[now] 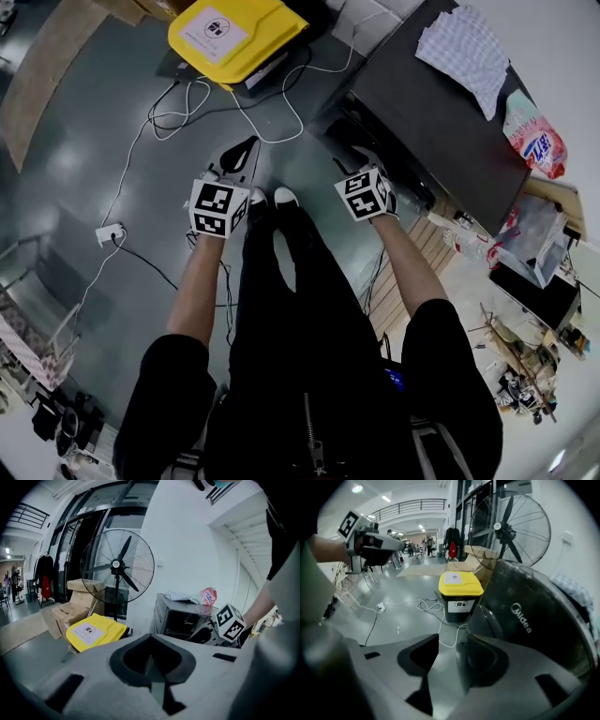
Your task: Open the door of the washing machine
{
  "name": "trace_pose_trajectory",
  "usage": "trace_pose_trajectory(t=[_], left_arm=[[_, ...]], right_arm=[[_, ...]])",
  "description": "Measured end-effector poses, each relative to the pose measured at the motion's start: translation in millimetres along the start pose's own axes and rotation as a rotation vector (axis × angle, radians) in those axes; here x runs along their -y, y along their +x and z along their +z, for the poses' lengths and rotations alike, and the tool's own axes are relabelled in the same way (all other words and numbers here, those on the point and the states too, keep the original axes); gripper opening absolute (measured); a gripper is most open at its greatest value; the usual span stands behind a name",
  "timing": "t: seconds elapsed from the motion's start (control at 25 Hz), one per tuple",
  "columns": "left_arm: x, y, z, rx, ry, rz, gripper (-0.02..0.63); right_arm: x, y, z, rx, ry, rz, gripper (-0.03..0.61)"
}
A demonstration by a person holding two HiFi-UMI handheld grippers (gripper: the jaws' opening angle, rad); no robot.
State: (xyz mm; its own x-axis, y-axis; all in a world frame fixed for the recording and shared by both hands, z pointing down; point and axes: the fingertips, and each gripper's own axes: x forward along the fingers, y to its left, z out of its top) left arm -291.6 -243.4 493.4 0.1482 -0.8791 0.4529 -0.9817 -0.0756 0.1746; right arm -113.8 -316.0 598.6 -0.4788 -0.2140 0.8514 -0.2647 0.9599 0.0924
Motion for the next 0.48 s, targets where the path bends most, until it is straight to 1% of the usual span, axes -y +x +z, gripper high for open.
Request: trace_pose_trajectory(t=[0.24, 0.48], left_arm=[[-40.3, 7.6, -30.9, -0.039, -0.023, -0.006, 0.0], [-79.6, 4.6, -70.1, -0.078, -0.067, 0.0, 0.0]], right_arm=[[2.8, 67.9, -20.7, -0.155, -0.118, 0.005, 0.195], [7.9, 125.8, -46.1, -0.328, -0.257, -0.021, 0.214]])
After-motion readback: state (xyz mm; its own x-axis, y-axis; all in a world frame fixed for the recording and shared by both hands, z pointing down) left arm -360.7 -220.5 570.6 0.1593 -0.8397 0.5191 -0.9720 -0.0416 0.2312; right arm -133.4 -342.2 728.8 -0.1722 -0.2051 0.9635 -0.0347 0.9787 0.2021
